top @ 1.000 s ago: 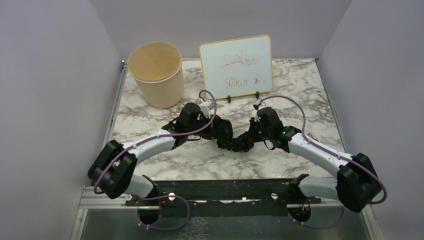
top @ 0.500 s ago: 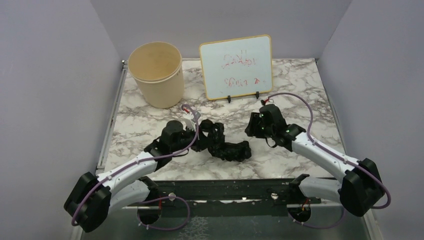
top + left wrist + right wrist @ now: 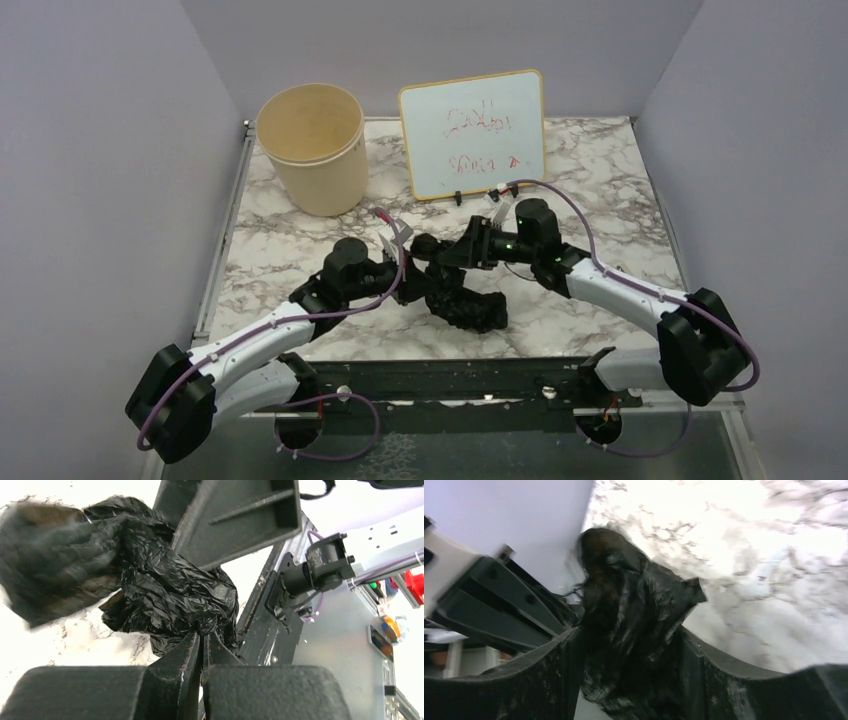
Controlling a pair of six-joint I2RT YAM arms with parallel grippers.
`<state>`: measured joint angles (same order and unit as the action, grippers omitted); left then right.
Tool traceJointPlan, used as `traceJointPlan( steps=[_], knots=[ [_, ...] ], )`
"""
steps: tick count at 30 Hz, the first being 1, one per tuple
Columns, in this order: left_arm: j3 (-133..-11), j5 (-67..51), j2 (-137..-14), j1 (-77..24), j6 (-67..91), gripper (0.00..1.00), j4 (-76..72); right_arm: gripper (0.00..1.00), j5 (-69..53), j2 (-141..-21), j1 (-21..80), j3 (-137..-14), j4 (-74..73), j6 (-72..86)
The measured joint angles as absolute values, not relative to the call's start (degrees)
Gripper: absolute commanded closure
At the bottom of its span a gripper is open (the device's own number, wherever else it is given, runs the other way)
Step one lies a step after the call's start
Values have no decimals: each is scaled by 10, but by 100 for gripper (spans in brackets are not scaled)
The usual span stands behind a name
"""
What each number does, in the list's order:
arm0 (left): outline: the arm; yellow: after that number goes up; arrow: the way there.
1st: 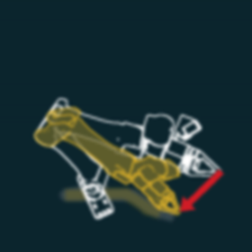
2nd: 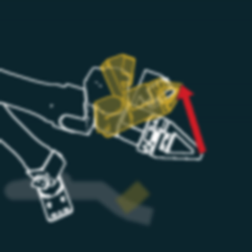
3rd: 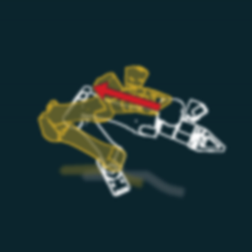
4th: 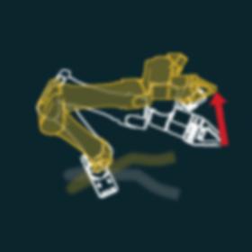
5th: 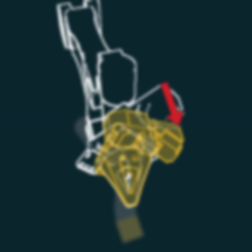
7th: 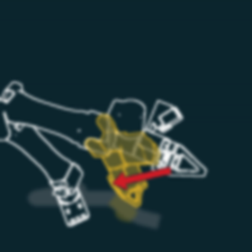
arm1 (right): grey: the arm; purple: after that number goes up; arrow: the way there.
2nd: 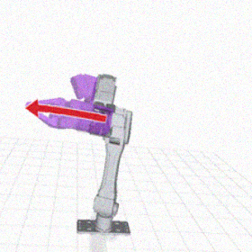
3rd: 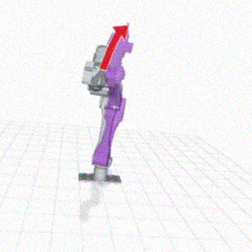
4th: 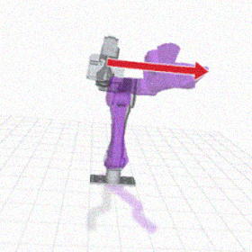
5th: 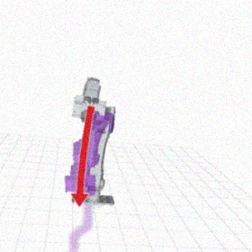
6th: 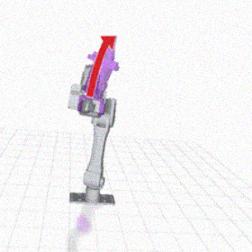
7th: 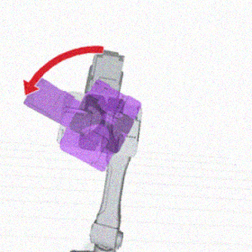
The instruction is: Put the trash bags into the trash bin
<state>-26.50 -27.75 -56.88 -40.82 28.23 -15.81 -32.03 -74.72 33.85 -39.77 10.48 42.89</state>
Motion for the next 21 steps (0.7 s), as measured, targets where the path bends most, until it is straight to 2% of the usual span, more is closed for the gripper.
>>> traceJointPlan(
  steps=[2, 3, 4, 5, 7, 9, 11, 13, 14, 17, 21],
  knots=[
    [-265, -285, -570, -415, 279, 96, -158, 68, -340, -755, 338, -395, 138, 450],
    [-265, -288, -570, -418, 278, 95, -160, 85, -344, -756, 338, -394, 150, 458],
    [-265, -290, -569, -418, 277, 95, -161, 94, -348, -756, 338, -392, 162, 466],
    [-265, -290, -568, -420, 274, 94, -161, 98, -351, -754, 338, -390, 171, 468],
    [-265, -289, -565, -421, 271, 87, -161, 99, -354, -750, 338, -390, 176, 472],
    [-263, -286, -563, -421, 269, 89, -161, 100, -354, -739, 338, -392, 168, 462],
    [-261, -270, -563, -421, 269, 74, -157, 100, -351, -724, 338, -402, 151, 441],
    [-259, -237, -563, -421, 269, 50, -138, 100, -329, -696, 338, -421, 120, 407],
    [-259, -218, -562, -421, 271, 42, -127, 99, -321, -682, 338, -427, 110, 394],
    [-261, -148, -560, -421, 272, 36, -81, 97, -281, -632, 338, -454, 73, 343],
    [-276, -86, -557, -421, 274, 17, -28, 97, -234, -603, 338, -494, 26, 273]
  ],
)
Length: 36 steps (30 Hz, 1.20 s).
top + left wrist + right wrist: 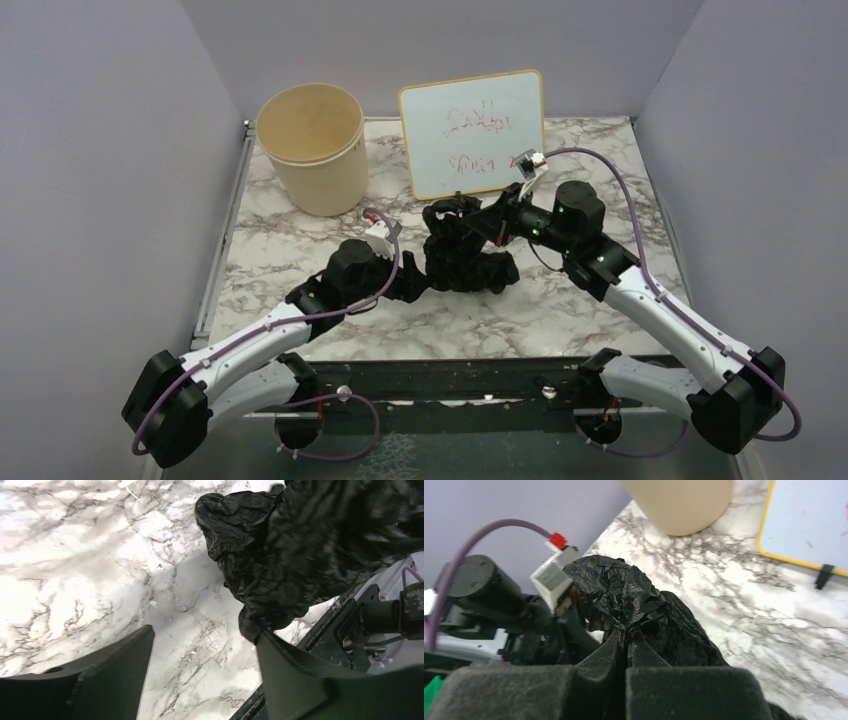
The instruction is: Put the trash bags into the trash bin
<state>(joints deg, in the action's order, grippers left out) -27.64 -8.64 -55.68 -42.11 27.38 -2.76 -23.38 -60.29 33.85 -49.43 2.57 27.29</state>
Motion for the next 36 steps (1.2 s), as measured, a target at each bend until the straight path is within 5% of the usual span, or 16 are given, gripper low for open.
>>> traceJointPlan(
  steps=[3, 11, 16, 32, 36],
  knots=[
    [-282, -72, -539, -421, 279, 1, -16, 97, -208, -607, 338, -518, -13, 227],
    [-331, -34, -484, -421, 299, 1, 13, 99, -112, -624, 339, -552, -88, 165],
    [-349, -34, -481, -421, 307, 1, 24, 84, -21, -643, 340, -562, -138, 163],
    [-312, -27, -509, -421, 380, 1, -15, 62, -255, -760, 357, -427, -55, 274],
    [-281, -45, -537, -421, 442, 1, -72, 65, -277, -736, 357, -404, -34, 272]
  ],
)
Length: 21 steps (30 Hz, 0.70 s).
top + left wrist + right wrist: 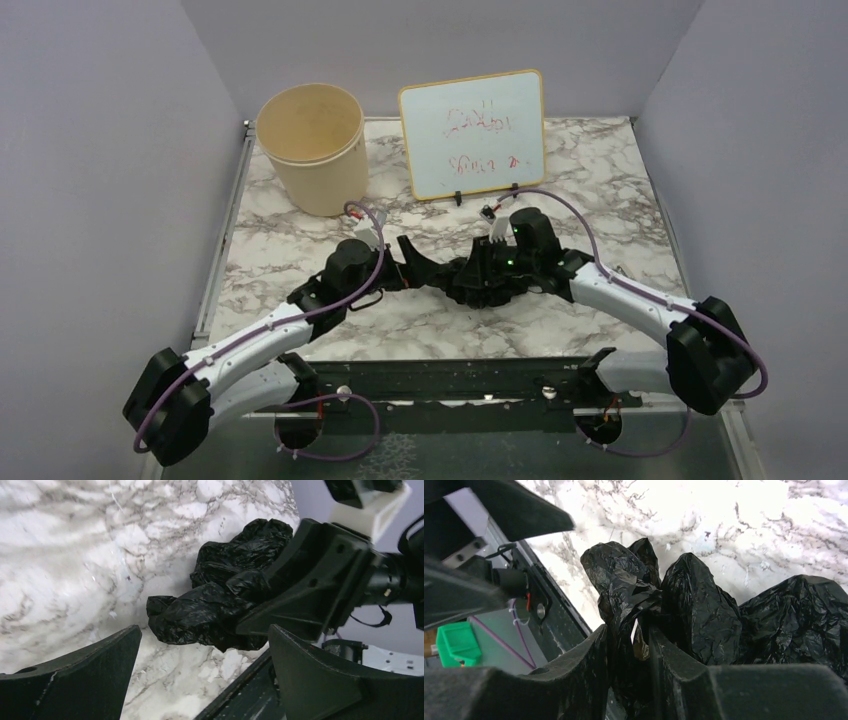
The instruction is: Put the trash bags into the trash bin
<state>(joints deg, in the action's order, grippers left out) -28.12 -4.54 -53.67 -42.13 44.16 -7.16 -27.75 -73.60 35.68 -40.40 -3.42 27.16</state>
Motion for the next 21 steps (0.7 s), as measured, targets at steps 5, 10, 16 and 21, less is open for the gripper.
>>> traceJointPlan(
  steps=[5, 10, 16, 21],
  knots=[
    [-251, -66, -608, -421, 529, 1, -131, 76, -298, -708, 357, -369, -18, 269],
    [-245, -80, -658, -421, 575, 17, -172, 77, -314, -702, 357, -354, -5, 263],
    [-245, -105, -678, -421, 559, 39, -209, 77, -314, -698, 357, -350, -3, 258],
    [-230, -149, -707, -421, 544, 55, -255, 78, -302, -682, 357, -344, 5, 266]
  ],
)
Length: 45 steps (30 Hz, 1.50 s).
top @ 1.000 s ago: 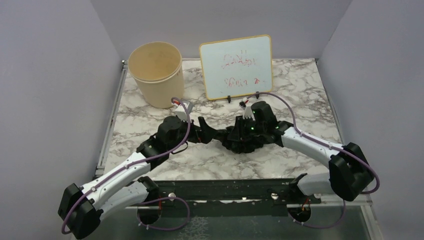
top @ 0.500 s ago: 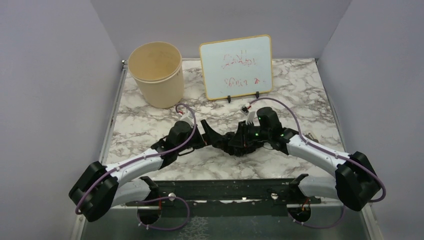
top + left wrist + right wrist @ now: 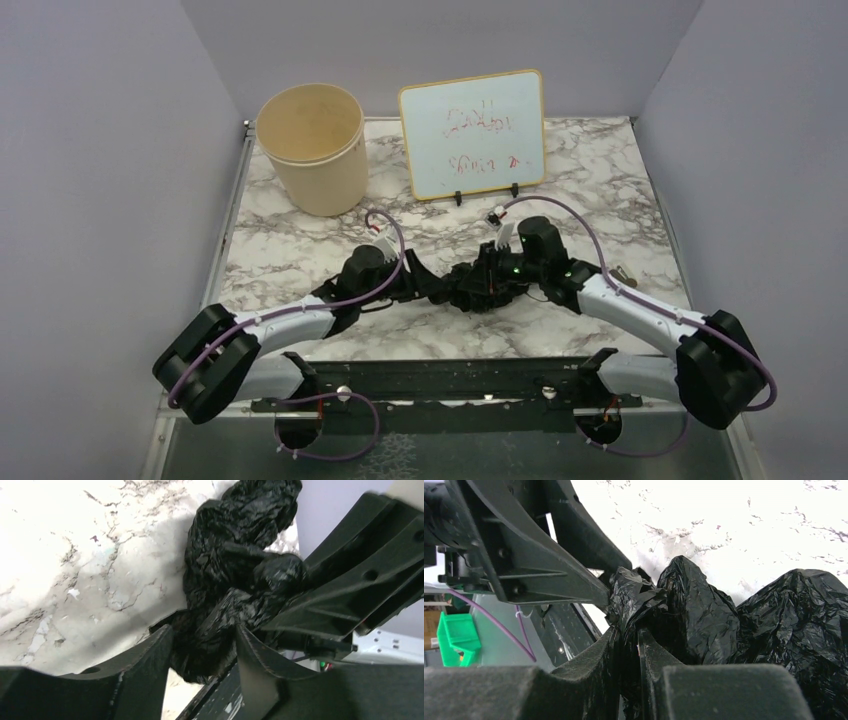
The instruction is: Put the trash bags into the trash bin
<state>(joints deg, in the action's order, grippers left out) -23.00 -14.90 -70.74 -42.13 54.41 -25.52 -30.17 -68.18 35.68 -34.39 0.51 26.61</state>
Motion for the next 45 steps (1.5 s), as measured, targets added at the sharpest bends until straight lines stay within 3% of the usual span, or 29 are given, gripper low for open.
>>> traceJointPlan(
  steps=[5, 8, 16, 18, 22, 24, 25, 26, 28, 31, 34, 45],
  knots=[
    [-205, -169, -701, -421, 528, 98, -279, 78, -287, -675, 357, -340, 18, 281],
    [-206, -180, -691, -421, 511, 100, -291, 75, -283, -668, 357, -339, 20, 285],
    [-206, -197, -679, -421, 494, 100, -303, 46, -262, -660, 357, -370, -22, 291],
    [-205, -197, -667, -421, 491, 100, -299, 52, -243, -649, 357, -397, -51, 289],
    [-204, -184, -626, -421, 480, 100, -272, 92, -224, -616, 357, -434, -76, 281],
    [-205, -183, -614, -421, 471, 100, -262, 99, -233, -609, 356, -442, -78, 274],
    [-205, -183, -612, -421, 467, 100, -256, 98, -243, -612, 356, -448, -80, 272],
    [-206, -182, -609, -421, 460, 100, -243, 91, -252, -616, 356, -452, -81, 270],
    [-211, -179, -608, -421, 447, 100, -219, 65, -265, -626, 356, -454, -86, 268],
    [-231, -175, -606, -421, 417, 100, -166, 49, -263, -635, 356, -455, -109, 262],
    [-249, -175, -597, -421, 391, 100, -137, 43, -257, -639, 356, -457, -131, 242],
    [-267, -202, -593, -421, 330, 100, -95, 41, -262, -719, 356, -506, -165, 192]
  ],
)
